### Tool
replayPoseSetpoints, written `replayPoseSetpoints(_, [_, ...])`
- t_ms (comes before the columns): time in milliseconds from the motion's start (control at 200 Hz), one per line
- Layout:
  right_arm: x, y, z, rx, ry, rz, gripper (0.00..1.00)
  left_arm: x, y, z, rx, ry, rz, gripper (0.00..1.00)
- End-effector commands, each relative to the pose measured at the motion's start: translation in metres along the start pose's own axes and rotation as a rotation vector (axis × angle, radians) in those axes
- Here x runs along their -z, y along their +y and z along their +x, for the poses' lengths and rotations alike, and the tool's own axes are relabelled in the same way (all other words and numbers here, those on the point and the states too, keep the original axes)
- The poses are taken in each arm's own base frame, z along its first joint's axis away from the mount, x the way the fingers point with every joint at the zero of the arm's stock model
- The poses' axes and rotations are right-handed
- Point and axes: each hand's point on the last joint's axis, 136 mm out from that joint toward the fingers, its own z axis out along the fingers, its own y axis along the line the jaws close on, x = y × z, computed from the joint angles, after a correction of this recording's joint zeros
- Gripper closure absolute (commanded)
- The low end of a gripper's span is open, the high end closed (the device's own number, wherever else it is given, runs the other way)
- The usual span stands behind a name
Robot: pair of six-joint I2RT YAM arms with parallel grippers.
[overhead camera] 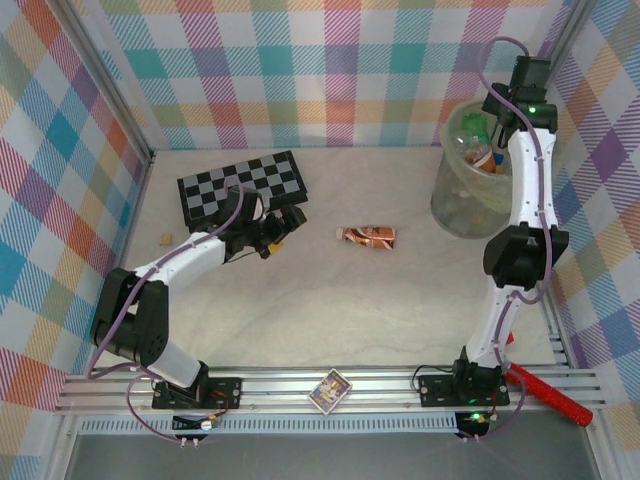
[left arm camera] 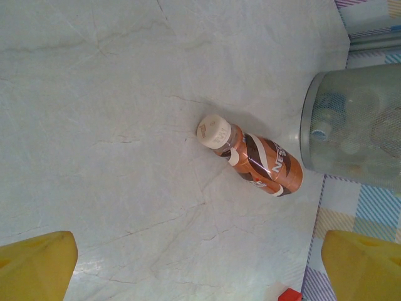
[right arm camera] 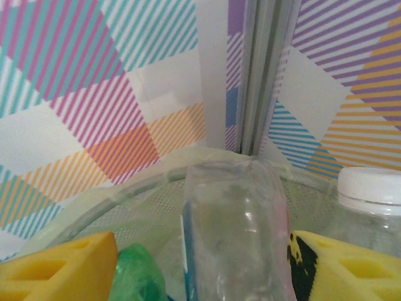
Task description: Put the plastic bottles in the bin
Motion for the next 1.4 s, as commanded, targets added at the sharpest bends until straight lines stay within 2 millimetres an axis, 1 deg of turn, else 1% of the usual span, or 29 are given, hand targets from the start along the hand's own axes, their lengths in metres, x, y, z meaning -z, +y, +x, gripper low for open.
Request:
replayPoseSetpoints(0, [0.000, -0.009, -0.021, -0.037, -0.069, 0.058, 0.26, 0.001, -0.007, 0.003, -0.016, 0.001, 0.029, 0.01])
replayPoseSetpoints(60, [-0.008, -0.010, -0.011, -0.024, -0.042, 0.065, 0.28, 0.001, -0.008, 0.003, -0.013, 0.001, 0.035, 0.01])
replayPoseSetpoints(80, [-0.009, -0.009, -0.009, -0.020, -0.033, 0.066, 0.31, 0.002, -0.008, 0.003, -0.015, 0.000, 0.037, 0.01])
replayPoseSetpoints(125, [-0.012, -0.010, -0.003, -0.014, -0.013, 0.070, 0.43, 0.003, -0.009, 0.003, -0.019, 0.000, 0.040, 0.01])
replayPoseSetpoints(155, [-0.012, -0.011, 0.001, -0.014, 0.002, 0.075, 0.46, 0.004, -0.009, 0.003, -0.020, -0.002, 0.040, 0.01])
replayPoseSetpoints(305, [-0.009, -0.013, 0.017, -0.017, 0.044, 0.073, 0.49, 0.008, -0.009, 0.003, -0.031, -0.011, 0.032, 0.00])
replayPoseSetpoints(320, [-0.010, -0.012, 0.022, -0.016, 0.056, 0.070, 0.49, 0.008, -0.009, 0.004, -0.030, -0.010, 0.031, 0.00])
replayPoseSetpoints(360, [-0.008, -0.012, 0.026, -0.019, 0.064, 0.061, 0.50, 0.007, -0.008, 0.004, -0.028, -0.009, 0.029, 0.00])
replayPoseSetpoints(450, [-0.008, -0.010, 0.043, -0.020, 0.101, 0.038, 0.51, 0.006, -0.008, 0.004, -0.026, -0.008, 0.031, 0.00])
replayPoseSetpoints(610, [0.001, 0.001, 0.069, -0.024, 0.178, -0.037, 0.52, 0.006, -0.007, 0.004, -0.025, -0.006, 0.031, 0.00])
replayPoseSetpoints(700, [0.009, 0.016, 0.078, -0.022, 0.213, -0.114, 0.52, 0.006, -0.008, 0.004, -0.023, -0.004, 0.029, 0.00])
replayPoseSetpoints(915, [0.032, 0.064, 0.095, -0.003, 0.304, -0.294, 0.51, 0.004, -0.010, 0.002, -0.022, -0.002, 0.033, 0.00])
replayPoseSetpoints(1090, [0.043, 0.095, 0.110, 0.007, 0.366, -0.390, 0.51, 0.006, -0.012, 0.001, -0.025, -0.004, 0.029, 0.00])
replayPoseSetpoints(1185, [0.052, 0.121, 0.117, 0.041, 0.390, -0.452, 0.51, 0.006, -0.012, 0.001, -0.026, -0.004, 0.026, 0.00])
replayPoseSetpoints(1320, [0.066, 0.166, 0.127, 0.083, 0.429, -0.552, 0.50, 0.005, -0.012, 0.001, -0.024, -0.002, 0.028, 0.00])
replayPoseSetpoints(1395, [0.072, 0.186, 0.130, 0.124, 0.433, -0.577, 0.49, 0.006, -0.014, 0.000, -0.027, -0.002, 0.032, 0.00])
